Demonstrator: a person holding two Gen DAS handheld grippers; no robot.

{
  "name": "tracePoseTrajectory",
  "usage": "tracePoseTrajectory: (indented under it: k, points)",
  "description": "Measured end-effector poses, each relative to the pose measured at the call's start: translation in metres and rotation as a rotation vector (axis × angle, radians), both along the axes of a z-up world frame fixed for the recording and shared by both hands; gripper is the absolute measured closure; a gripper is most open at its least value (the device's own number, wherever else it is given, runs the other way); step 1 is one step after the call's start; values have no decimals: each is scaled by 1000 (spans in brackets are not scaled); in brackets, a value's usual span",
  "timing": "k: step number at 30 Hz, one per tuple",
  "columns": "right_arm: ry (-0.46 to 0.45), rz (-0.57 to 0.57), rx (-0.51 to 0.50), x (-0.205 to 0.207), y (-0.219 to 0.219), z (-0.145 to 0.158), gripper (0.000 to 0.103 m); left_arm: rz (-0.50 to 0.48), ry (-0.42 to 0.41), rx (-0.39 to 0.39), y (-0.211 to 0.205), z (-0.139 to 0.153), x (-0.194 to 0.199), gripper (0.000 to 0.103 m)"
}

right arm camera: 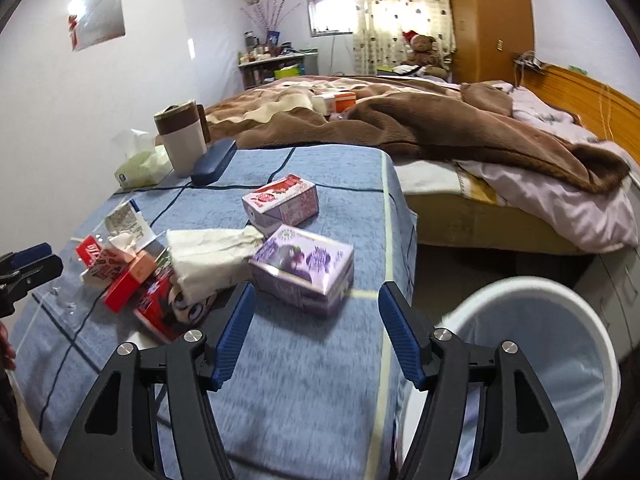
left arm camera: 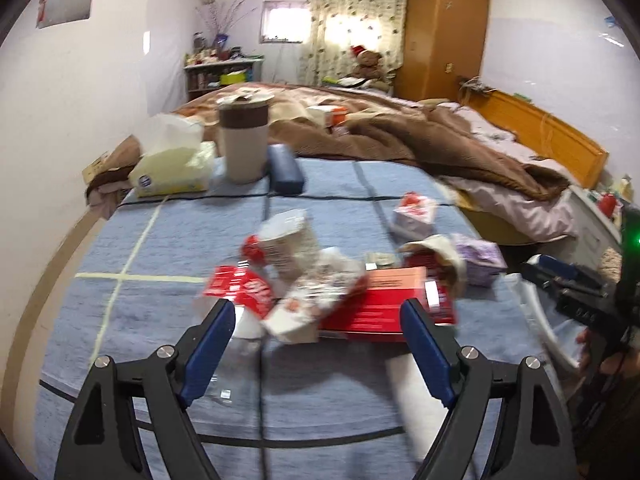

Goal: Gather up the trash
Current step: 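Grasp the clear plastic bottle with the left gripper while the right grasps the purple carton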

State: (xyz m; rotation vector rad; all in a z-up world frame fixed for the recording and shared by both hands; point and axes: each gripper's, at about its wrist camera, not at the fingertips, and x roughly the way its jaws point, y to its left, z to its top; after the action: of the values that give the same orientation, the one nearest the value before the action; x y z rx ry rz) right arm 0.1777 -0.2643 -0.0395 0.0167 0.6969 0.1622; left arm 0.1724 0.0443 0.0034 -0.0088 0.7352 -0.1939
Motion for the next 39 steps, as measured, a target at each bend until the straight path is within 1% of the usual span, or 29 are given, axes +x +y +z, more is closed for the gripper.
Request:
tracePoseTrajectory:
  k: [2,6,8,12,15,18,21,23,25,28,32,36,39]
  points:
    - [7,20,-10,10,1,-2,35,12,11,24,9,-5,6,17]
    - [36,54,-20,30,2,-7,34,28,57,22,26,-15,18,17]
    - [45,73,-10,38,3,-8,34,38,71,37,32,-20,23,17]
    - [72,101,-41,48,10,-11,34,71,114,58,45,-31,36,17]
    - [86,159,-43,52,15,-13,33,74,135,70,50,-37,44,17]
    - [94,199,-45,56,20,-15,33,83,158,51,56,-41,51,17]
    - [95,257,-59,57,22,-14,33,70,175,33,56,-45,58,17]
    - [100,286,-80,60,21,-14,32,68,192,30,56,-48,62,17]
    - [107,317,-111,60,21,-14,30,59,206,31,54,-51,64,17]
    - [121,322,-136,64,15,-16,28,57,211,35,52,-54,63,17]
    - [135,332,-171,64,14,-17,27,79,227,21,56,-58,67,17]
    - [148,346,-145,63,9,-16,27,83,232,24,58,-59,67,17]
    - [169,335,-173,67,8,-23,26,83,243,30,58,-62,69,17]
